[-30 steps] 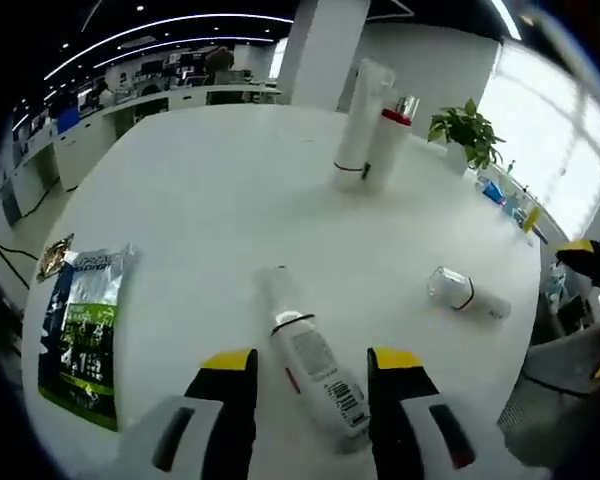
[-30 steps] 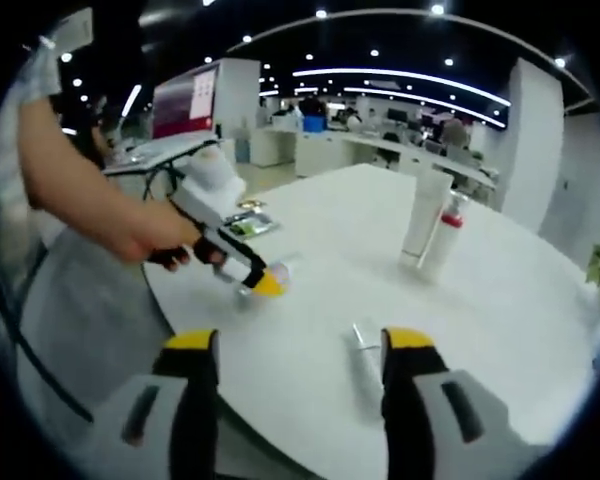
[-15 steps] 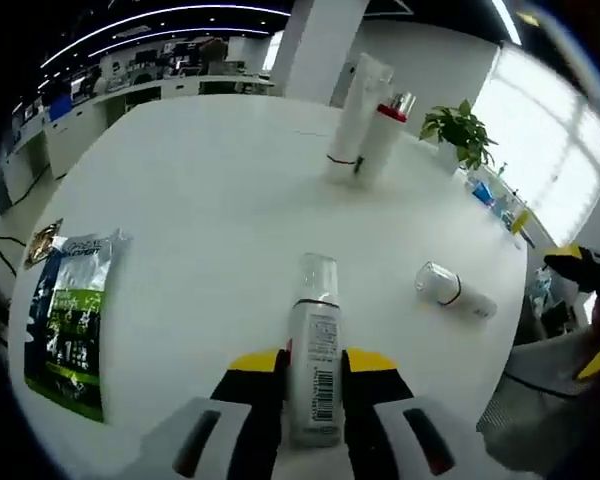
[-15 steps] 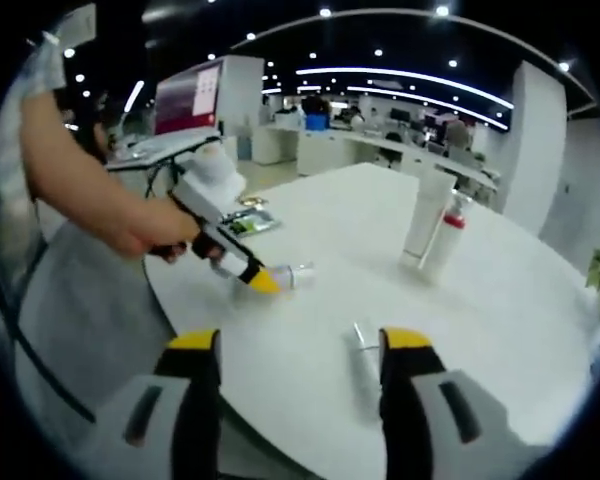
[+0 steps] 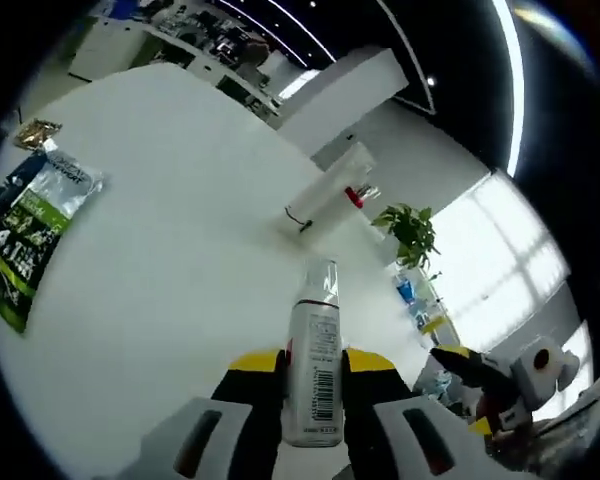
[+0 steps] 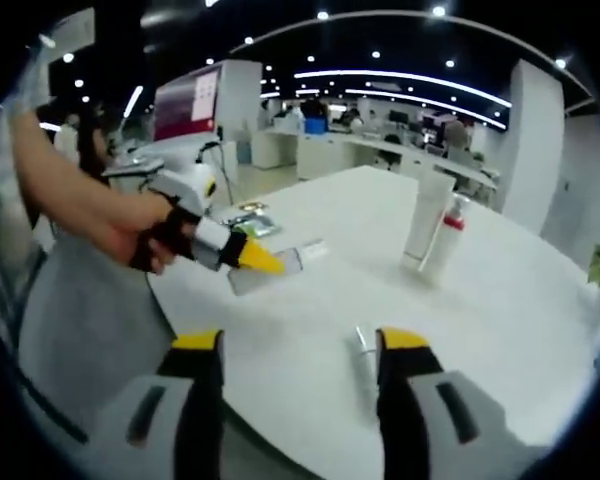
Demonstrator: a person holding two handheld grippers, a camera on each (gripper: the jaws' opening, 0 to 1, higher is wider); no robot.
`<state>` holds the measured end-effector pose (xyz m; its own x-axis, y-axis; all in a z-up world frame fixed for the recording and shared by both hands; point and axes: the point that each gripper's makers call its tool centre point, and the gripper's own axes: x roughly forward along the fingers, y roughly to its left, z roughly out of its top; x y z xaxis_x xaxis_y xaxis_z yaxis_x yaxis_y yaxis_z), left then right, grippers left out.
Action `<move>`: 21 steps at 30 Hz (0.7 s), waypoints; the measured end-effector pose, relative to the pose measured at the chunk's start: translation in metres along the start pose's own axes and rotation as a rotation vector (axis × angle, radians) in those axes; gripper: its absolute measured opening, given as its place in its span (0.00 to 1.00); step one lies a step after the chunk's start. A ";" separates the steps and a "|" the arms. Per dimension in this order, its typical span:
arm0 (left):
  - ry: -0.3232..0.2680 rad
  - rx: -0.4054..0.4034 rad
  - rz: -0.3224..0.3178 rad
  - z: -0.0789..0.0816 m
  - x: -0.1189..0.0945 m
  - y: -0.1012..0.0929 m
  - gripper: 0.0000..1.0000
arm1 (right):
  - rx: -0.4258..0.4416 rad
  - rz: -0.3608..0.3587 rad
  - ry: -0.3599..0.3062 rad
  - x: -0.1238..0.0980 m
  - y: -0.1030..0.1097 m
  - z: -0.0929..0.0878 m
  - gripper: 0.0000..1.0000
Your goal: Arrange the skincare products in the storage area until every visible bottle or jar stands upright without overlapping.
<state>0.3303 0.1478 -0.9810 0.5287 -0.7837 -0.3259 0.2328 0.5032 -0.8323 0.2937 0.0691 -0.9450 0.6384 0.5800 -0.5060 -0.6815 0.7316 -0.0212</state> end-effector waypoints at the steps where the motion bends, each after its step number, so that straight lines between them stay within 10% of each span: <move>1: -0.006 0.002 -0.007 0.002 -0.001 -0.002 0.22 | 0.007 0.002 -0.002 0.000 0.000 0.000 0.57; 15: -0.014 -0.022 -0.243 -0.010 -0.021 -0.073 0.22 | 0.305 0.046 -0.153 -0.013 -0.011 0.031 0.45; 21: 0.036 0.033 -0.257 -0.027 -0.019 -0.080 0.22 | 0.643 0.175 -0.307 -0.010 0.009 0.059 0.44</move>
<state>0.2795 0.1131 -0.9204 0.4190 -0.8998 -0.1217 0.3826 0.2965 -0.8750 0.3023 0.0913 -0.8899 0.6753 0.7128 -0.1894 -0.4982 0.6303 0.5955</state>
